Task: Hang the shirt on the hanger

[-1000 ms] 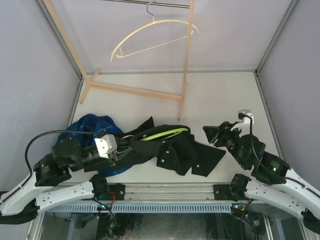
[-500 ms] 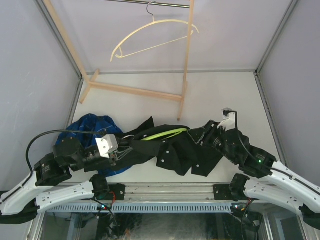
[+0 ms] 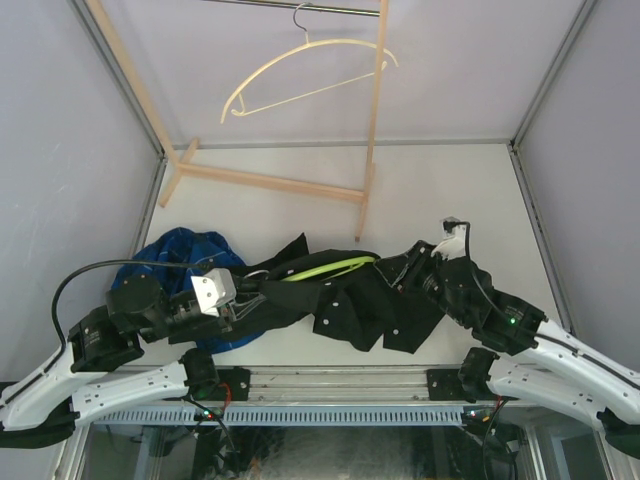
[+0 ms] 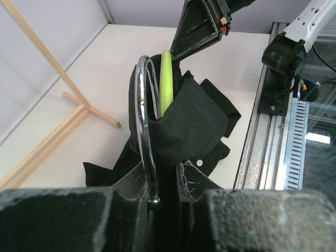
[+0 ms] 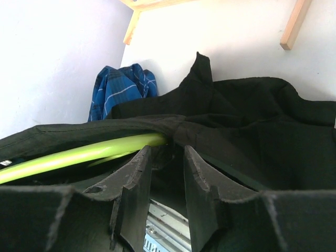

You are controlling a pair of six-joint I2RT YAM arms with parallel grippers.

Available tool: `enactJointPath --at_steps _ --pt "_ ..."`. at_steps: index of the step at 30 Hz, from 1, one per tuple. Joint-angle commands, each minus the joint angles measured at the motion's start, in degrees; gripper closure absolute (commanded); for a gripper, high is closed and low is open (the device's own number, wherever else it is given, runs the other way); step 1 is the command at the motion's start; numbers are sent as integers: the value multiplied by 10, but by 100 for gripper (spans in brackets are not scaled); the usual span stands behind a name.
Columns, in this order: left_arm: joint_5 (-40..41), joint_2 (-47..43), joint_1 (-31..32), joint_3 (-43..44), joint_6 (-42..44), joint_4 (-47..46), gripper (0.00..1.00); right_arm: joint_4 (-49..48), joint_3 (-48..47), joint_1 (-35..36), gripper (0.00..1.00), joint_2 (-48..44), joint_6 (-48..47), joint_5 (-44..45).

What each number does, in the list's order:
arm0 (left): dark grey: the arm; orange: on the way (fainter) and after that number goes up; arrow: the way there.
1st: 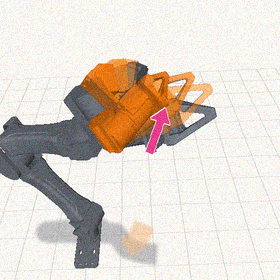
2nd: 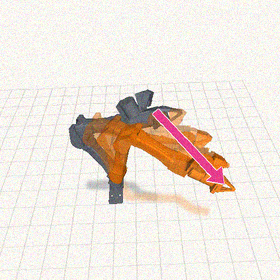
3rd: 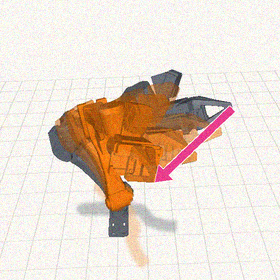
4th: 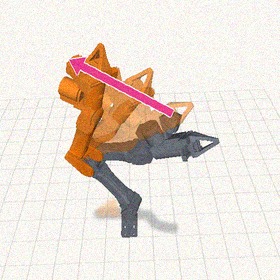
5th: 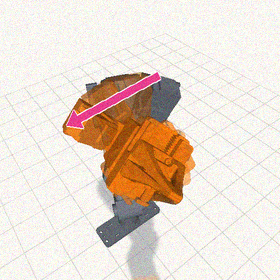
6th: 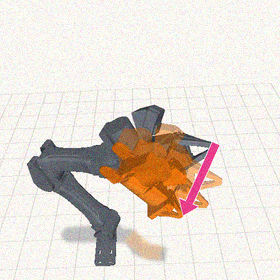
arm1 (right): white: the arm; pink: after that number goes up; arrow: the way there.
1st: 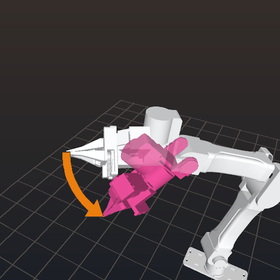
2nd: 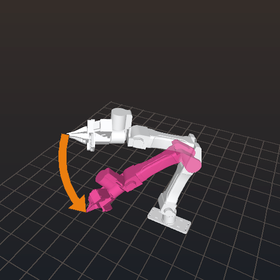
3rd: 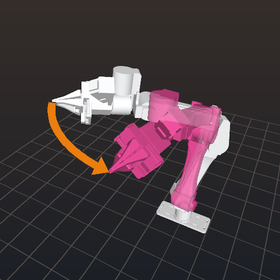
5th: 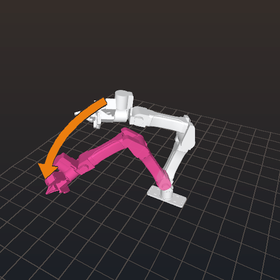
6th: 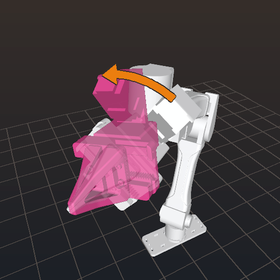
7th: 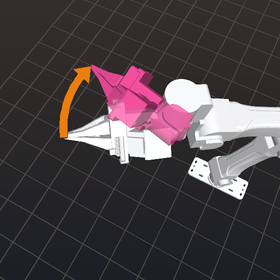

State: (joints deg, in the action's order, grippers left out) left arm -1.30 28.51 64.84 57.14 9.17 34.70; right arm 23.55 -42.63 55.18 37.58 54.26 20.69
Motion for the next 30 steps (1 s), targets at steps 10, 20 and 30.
enactJointPath --at_steps 10,20,30 --pt "-7 1 -2 21 7 -63 100 -47 15 -12 84 2 12 -10" --pt "-12 1 -2 20 6 -63 100 -45 19 -13 100 -1 -14 33" --pt "-8 10 -2 20 7 -55 100 -31 14 -14 100 -17 -88 102"
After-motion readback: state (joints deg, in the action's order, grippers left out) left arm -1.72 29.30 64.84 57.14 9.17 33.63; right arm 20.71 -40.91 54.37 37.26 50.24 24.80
